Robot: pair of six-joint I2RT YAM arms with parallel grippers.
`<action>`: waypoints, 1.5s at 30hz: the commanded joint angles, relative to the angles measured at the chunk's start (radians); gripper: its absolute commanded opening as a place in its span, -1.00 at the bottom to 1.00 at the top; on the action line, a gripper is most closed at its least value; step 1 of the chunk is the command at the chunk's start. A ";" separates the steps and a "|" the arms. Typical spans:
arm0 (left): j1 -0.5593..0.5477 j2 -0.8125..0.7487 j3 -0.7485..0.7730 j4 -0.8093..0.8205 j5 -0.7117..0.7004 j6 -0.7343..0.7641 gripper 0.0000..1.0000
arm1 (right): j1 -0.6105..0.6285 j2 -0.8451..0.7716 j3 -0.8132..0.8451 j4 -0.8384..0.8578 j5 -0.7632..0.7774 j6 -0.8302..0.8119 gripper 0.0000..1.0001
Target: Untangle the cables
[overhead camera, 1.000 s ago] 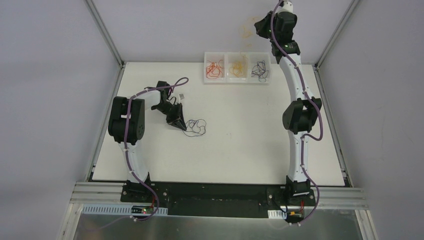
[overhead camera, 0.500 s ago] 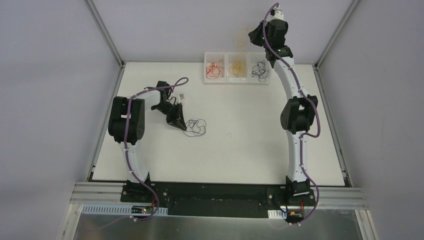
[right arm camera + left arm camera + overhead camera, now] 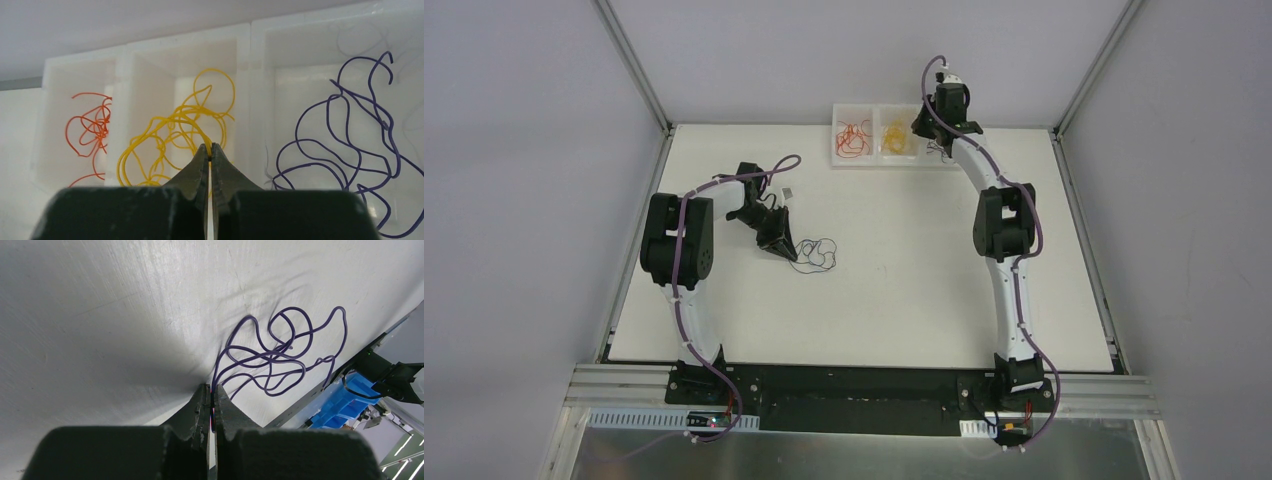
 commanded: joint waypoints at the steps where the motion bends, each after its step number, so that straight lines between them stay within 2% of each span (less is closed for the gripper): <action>1: -0.009 -0.013 -0.029 0.000 -0.051 0.023 -1.00 | 0.019 -0.012 0.004 0.005 0.051 -0.062 -1.00; 2: -0.009 -0.015 -0.028 0.000 -0.051 0.022 -1.00 | 0.020 -0.012 0.003 0.002 0.051 -0.065 -0.87; 5: -0.009 -0.017 -0.029 0.001 -0.053 0.023 -1.00 | 0.021 -0.035 -0.005 -0.006 0.030 -0.062 -0.30; 11: -0.009 -0.027 -0.038 0.000 -0.019 0.020 -1.00 | 0.020 -0.143 -0.032 -0.043 -0.039 -0.081 0.18; 14: -0.008 -0.022 -0.044 0.000 0.081 -0.016 -1.00 | 0.008 -0.246 -0.093 -0.099 -0.086 -0.141 0.47; 18: -0.030 -0.008 -0.028 0.003 0.195 -0.066 -1.00 | -0.028 -0.428 -0.231 -0.251 -0.207 -0.212 0.75; 23: -0.069 0.017 0.013 0.065 0.254 -0.178 -1.00 | -0.043 -0.622 -0.467 -0.533 -0.519 -0.328 0.82; 26: -0.091 0.054 0.037 0.098 0.272 -0.244 -1.00 | 0.011 -0.709 -0.650 -0.611 -0.591 -0.361 0.94; 29: -0.110 0.088 0.050 0.108 0.279 -0.274 -1.00 | 0.129 -0.782 -0.838 -0.546 -0.538 -0.382 0.99; 32: -0.131 0.110 0.059 0.113 0.277 -0.289 -1.00 | 0.247 -0.804 -0.919 -0.421 -0.469 -0.382 0.98; 38: -0.146 0.125 0.053 0.124 0.279 -0.305 -1.00 | 0.441 -0.728 -0.936 -0.266 -0.350 -0.468 0.99; 45: -0.146 0.108 0.023 0.135 0.323 -0.306 -1.00 | 0.558 -0.600 -0.917 -0.155 -0.173 -0.484 0.99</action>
